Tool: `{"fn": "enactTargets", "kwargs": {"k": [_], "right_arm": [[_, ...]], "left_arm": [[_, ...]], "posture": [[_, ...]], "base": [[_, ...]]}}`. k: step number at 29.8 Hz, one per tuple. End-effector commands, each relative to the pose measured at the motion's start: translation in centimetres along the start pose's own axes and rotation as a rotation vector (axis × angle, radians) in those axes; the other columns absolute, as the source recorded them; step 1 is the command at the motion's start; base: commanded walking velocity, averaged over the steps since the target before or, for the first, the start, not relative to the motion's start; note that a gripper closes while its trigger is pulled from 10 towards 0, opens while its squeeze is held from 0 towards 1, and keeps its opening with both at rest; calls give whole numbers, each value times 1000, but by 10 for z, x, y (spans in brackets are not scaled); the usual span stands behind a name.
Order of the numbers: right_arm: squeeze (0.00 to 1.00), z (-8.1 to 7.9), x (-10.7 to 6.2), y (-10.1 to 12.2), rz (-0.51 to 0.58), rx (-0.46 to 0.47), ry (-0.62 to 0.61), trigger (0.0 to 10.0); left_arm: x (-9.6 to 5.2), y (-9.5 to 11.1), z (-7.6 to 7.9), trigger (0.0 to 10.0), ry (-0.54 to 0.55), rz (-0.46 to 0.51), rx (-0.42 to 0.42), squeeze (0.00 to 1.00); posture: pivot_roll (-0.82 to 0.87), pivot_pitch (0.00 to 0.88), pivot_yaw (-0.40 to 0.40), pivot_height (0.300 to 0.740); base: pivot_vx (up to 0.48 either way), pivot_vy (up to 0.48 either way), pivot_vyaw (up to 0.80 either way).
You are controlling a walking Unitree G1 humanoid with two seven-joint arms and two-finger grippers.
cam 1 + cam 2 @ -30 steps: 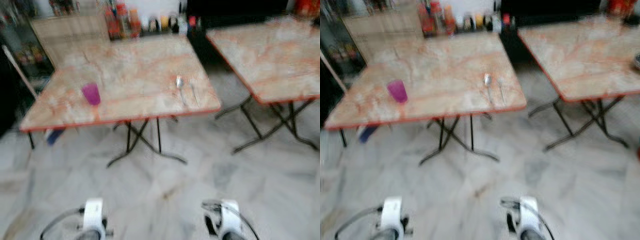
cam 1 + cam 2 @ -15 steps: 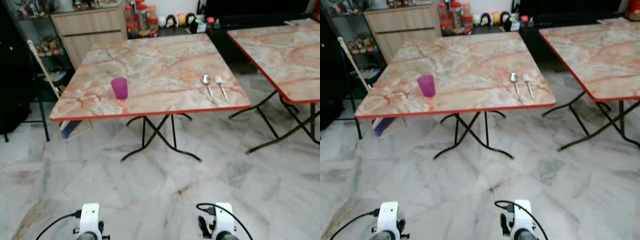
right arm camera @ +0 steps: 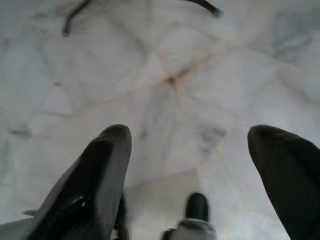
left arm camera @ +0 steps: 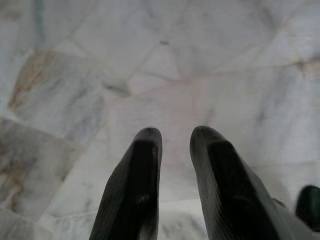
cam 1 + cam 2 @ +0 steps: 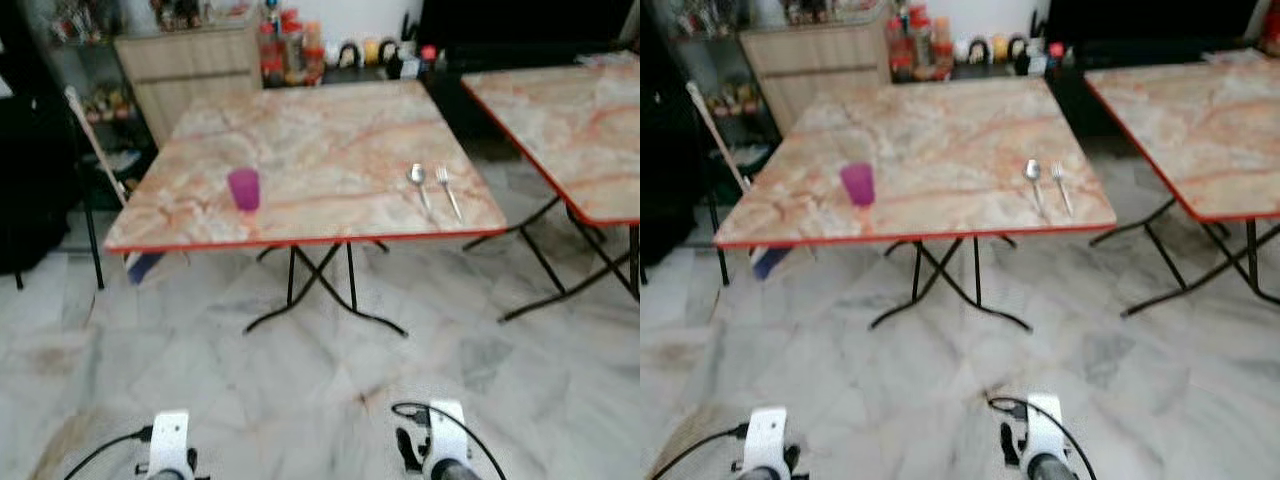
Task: Setting the table
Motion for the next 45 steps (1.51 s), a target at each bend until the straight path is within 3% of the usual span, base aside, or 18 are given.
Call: {"fn": "enactTargets", "kwargs": {"k": [1, 20, 25, 36, 45], "right_arm": [[0, -6, 1, 2, 16, 8, 7, 10000], [0, -3, 0, 0, 13, 23, -1, 10000], [0, -7, 0, -1, 10, -31, 37, 10000], [0, -3, -4, 25, 208, -151, 115, 10000], [0, 0, -10, 35, 321, -186, 118, 10000]], "left_arm": [[0, 0, -11, 10000, 31, 2, 9, 0], [0, -1, -10, 10000, 39, 0, -16, 0], [0, 1, -8, 10000, 33, -1, -25, 0], [1, 5, -2, 10000, 12, 21, -42, 0], [1, 9, 4, 10000, -9, 43, -41, 0]], "posture": [[57, 0, 71, 728], [67, 0, 55, 728], [65, 0, 53, 728], [34, 0, 65, 728], [13, 0, 74, 728]], "base": [[352, 0, 0], [350, 0, 0], [333, 0, 0], [0, 0, 0], [0, 0, 0]]}}
Point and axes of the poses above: a point about 5 cm out from each wrist's last joint towards the gripper, its own x axis pointing out of the wrist towards the gripper, its own y axis along the axis of the wrist's last joint, z = x × y, the point moved 1 cm from there along x, pointing out of the wrist towards the gripper, and after that the axes turned 10 degrees about x, right-handed, at the moved point
